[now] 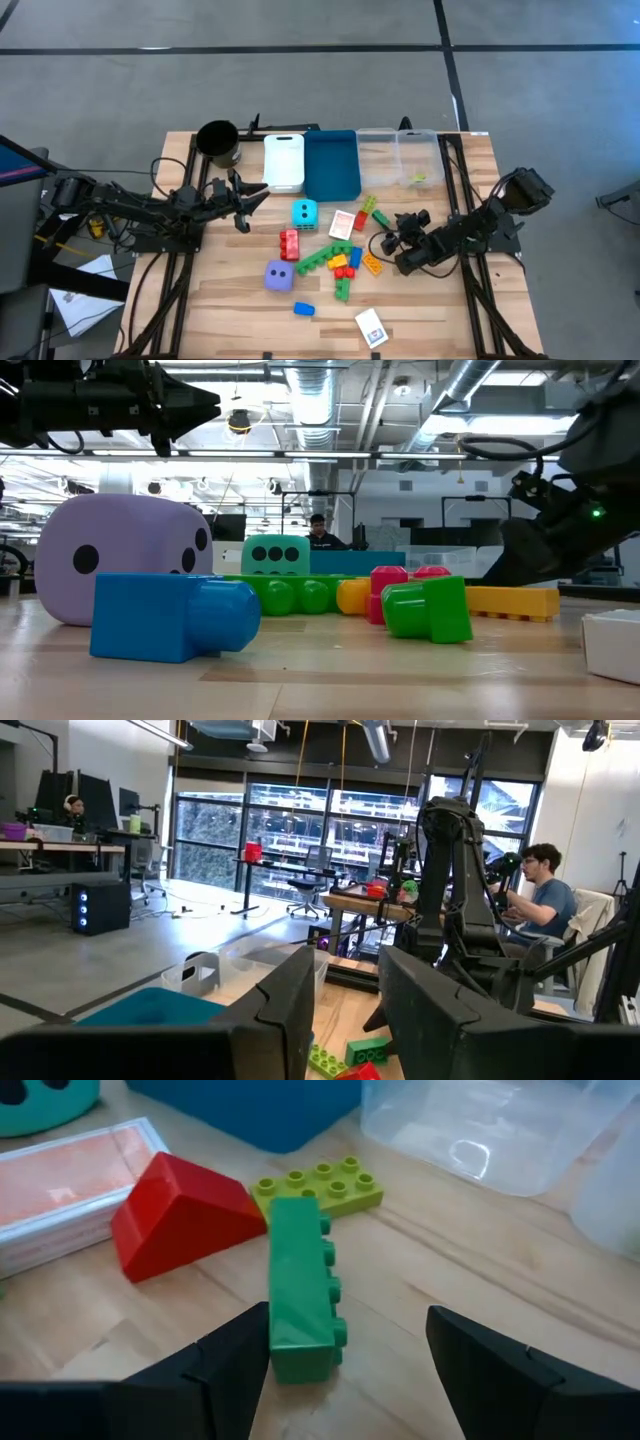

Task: Pick & Place Toys
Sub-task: Put the small green game piece into the right transparent bin

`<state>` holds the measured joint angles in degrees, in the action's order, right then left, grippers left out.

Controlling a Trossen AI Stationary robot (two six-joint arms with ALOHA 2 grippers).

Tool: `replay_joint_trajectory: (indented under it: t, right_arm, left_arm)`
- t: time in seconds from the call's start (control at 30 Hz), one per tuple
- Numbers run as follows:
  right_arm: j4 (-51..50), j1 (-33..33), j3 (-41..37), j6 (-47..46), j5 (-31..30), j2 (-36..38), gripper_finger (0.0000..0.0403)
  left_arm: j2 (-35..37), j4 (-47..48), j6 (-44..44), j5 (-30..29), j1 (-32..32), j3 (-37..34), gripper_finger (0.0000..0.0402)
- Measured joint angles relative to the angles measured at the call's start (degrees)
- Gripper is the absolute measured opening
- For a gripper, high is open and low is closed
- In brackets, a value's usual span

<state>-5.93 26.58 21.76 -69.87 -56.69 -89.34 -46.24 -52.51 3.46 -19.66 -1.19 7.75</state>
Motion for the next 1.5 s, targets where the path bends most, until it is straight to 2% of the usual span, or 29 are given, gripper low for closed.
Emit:
replay_joint_trajectory:
  t: [0.33,0.43,0.53,0.73,0.8,1.1,1.37,1.5]
  right_arm:
    - [0.3,-4.8,0.0,0.0,4.8,0.0,0.0259]
    - [0.4,-5.5,0.0,0.0,5.5,0.0,0.0243]
    - [1.0,-6.2,0.0,-0.2,5.7,0.0,0.0206]
    - [2.6,-7.2,0.0,-0.1,5.7,0.0,0.0086]
    - [2.6,-7.2,0.0,-0.1,5.6,0.0,0.0058]
    - [3.3,-7.2,1.4,0.4,3.7,0.0,0.0059]
    - [3.1,-7.2,9.1,12.8,-0.4,0.0,0.0059]
    - [2.7,-7.2,14.2,20.3,-4.4,0.0,0.0059]
  left_arm:
    - [0.0,0.0,0.0,0.0,0.0,0.0,0.0108]
    - [0.0,0.0,0.0,0.0,0.0,0.0,0.0108]
    - [0.0,0.0,0.0,0.0,0.0,0.0,0.0108]
    - [0.0,0.0,0.0,0.0,0.0,0.0,0.0108]
    - [0.0,0.0,0.0,0.0,0.0,0.0,0.0108]
    - [0.0,0.0,-0.1,0.0,0.0,0.0,0.0108]
    - [0.0,0.0,-0.2,0.0,0.0,0.0,0.0108]
    - [0.0,0.0,-0.2,0.0,0.0,0.0,0.0108]
